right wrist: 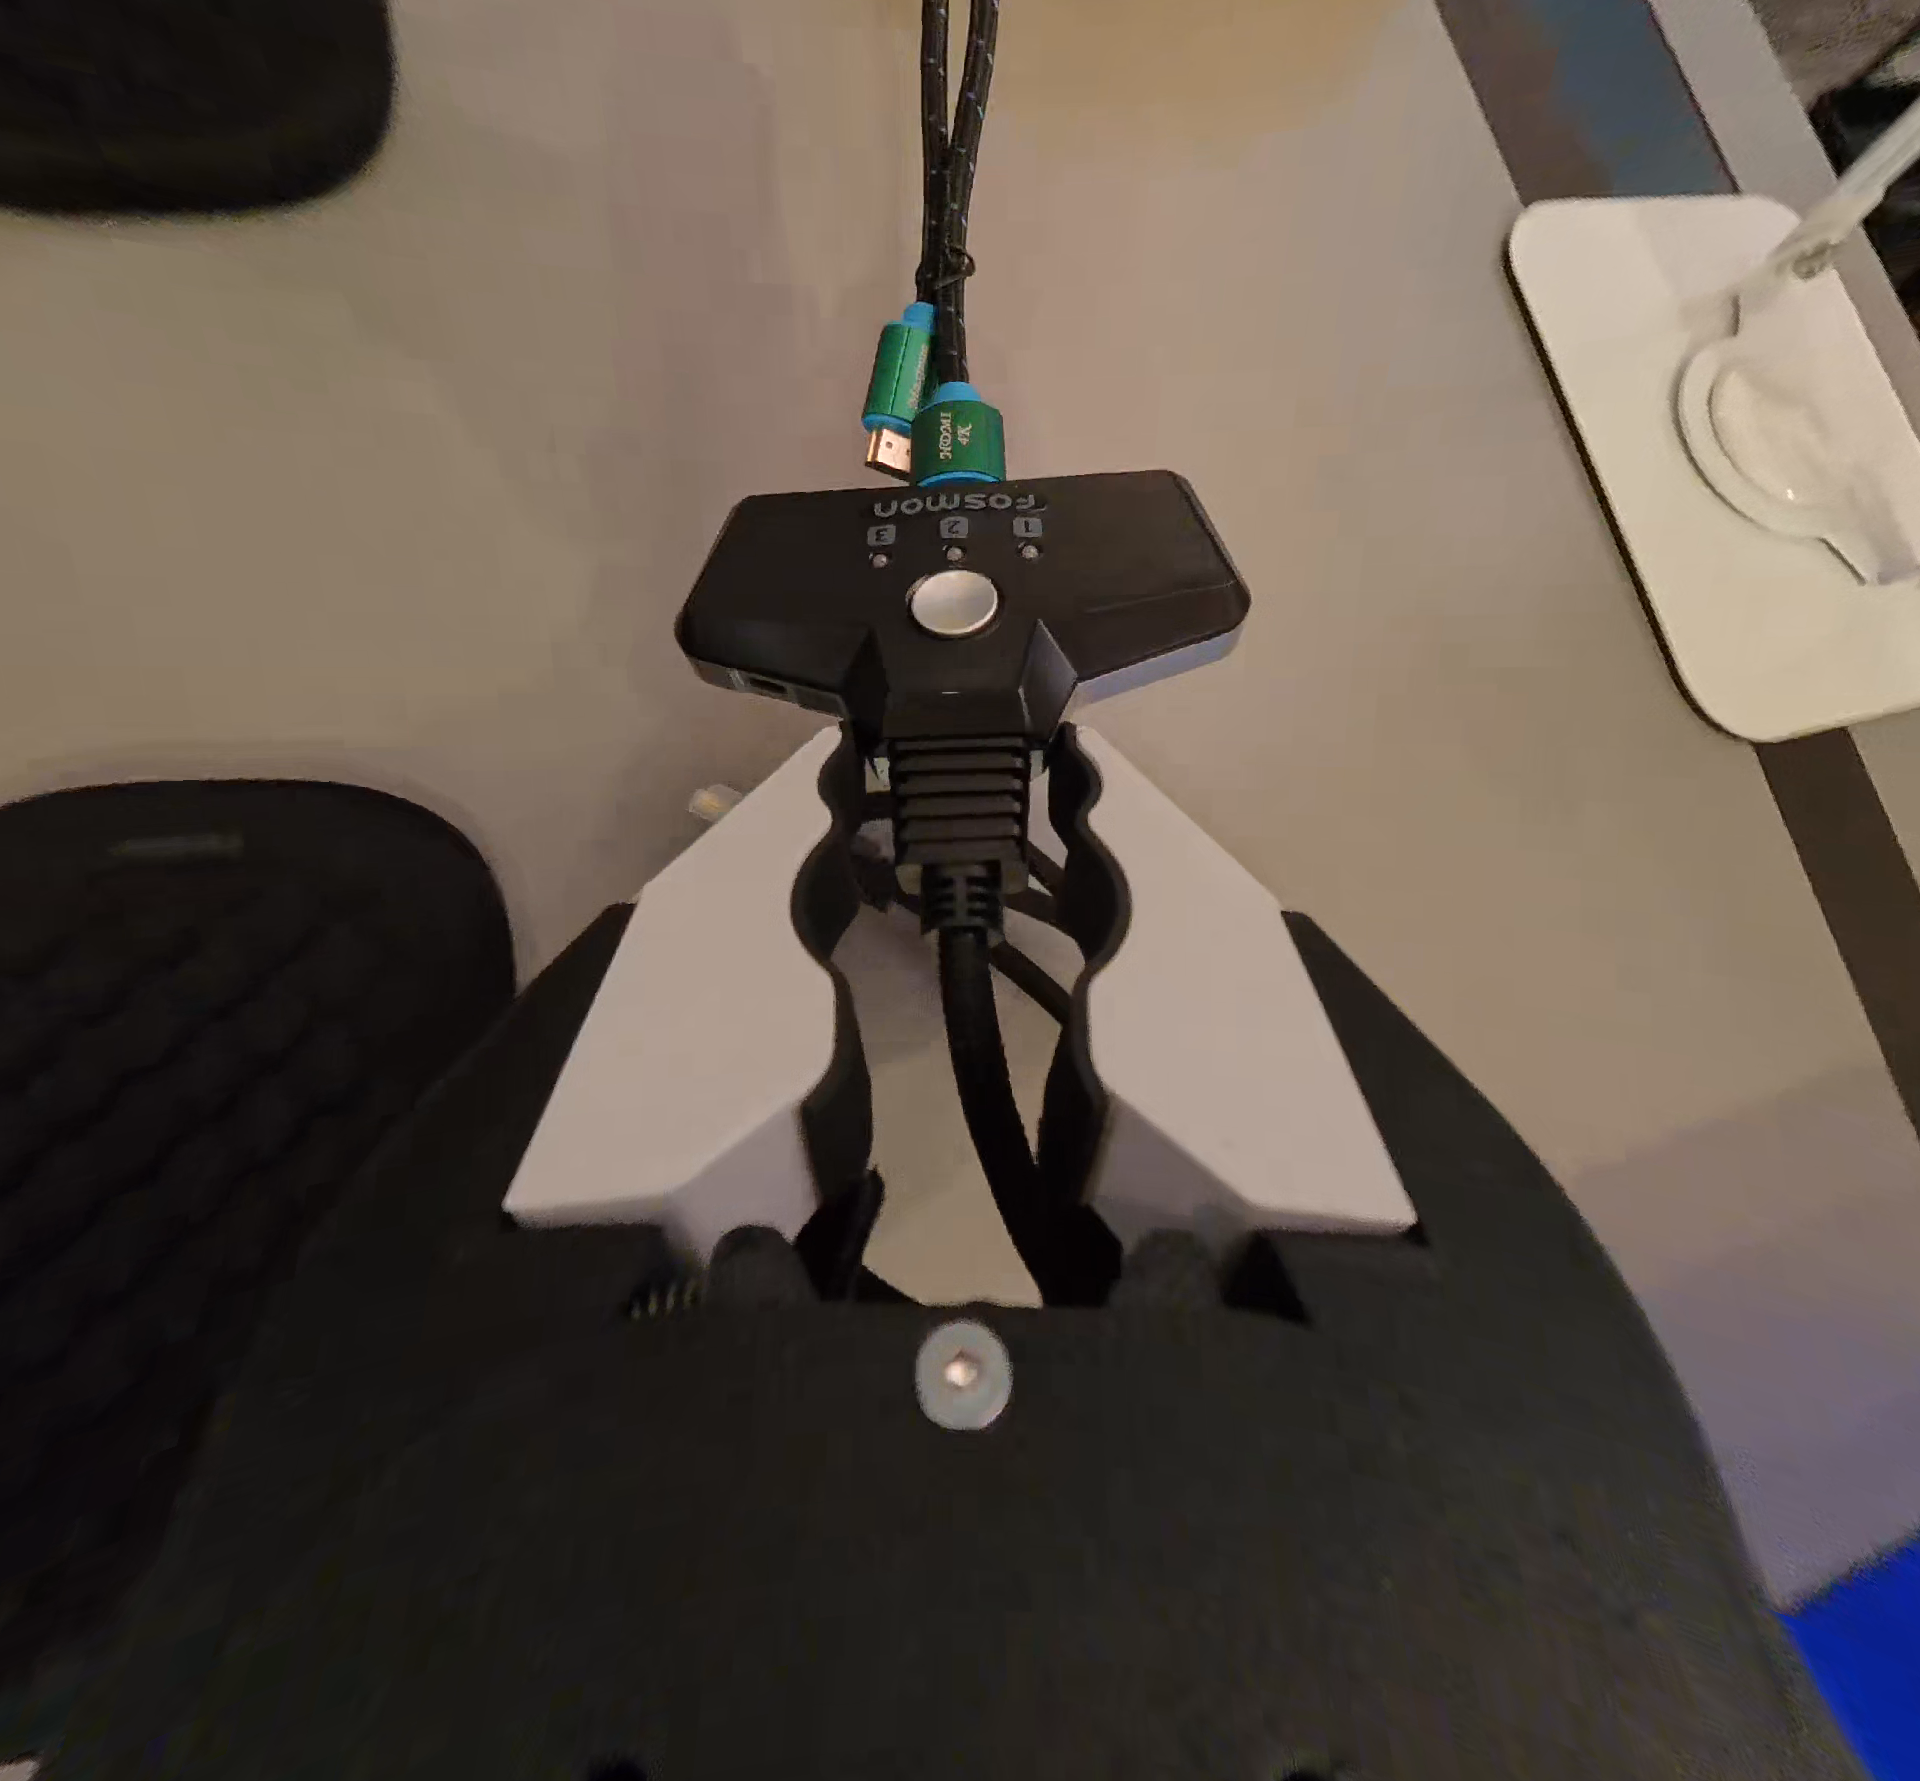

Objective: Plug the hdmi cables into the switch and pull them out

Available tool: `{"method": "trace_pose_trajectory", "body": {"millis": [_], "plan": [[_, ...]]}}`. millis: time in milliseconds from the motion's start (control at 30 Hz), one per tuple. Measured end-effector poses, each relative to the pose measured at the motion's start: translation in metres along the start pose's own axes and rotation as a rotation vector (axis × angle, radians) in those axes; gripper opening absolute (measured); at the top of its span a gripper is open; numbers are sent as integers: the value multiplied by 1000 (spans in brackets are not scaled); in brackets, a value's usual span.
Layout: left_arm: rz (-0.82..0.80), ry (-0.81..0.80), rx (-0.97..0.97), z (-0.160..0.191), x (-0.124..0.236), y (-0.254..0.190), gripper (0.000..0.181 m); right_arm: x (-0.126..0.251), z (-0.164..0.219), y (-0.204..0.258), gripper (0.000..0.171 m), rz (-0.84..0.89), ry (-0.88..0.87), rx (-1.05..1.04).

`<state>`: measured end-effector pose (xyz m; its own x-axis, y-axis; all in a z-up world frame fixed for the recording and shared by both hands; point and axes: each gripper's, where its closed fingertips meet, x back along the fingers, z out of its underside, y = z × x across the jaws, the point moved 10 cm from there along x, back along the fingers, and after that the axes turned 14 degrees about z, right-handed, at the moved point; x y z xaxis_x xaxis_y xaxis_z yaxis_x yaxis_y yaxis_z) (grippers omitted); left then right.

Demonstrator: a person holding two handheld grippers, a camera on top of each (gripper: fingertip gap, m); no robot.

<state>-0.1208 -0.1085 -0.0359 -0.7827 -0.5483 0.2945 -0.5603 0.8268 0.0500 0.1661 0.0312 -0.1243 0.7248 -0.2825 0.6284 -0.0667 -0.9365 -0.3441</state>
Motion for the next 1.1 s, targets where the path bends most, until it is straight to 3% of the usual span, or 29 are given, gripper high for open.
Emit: {"method": "trace_pose_trajectory", "body": {"millis": [300,633,767,900,1100], "plan": [[-40,63,-121,-20,21,-23,21,36,-29,6,34,-253,-258,-4],[-110,-147,-136,-74,100,-46,21,32,-54,30,33,-241,-70,168],[-226,-87,-197,-79,114,-51,22,33,-59,35,33,-251,-55,191],[-229,50,-232,-67,91,-48,21,39,-66,38,33,-303,-145,174],[-4,216,-208,-31,23,-48,21,48,-74,40,33,-404,-323,145]]}}
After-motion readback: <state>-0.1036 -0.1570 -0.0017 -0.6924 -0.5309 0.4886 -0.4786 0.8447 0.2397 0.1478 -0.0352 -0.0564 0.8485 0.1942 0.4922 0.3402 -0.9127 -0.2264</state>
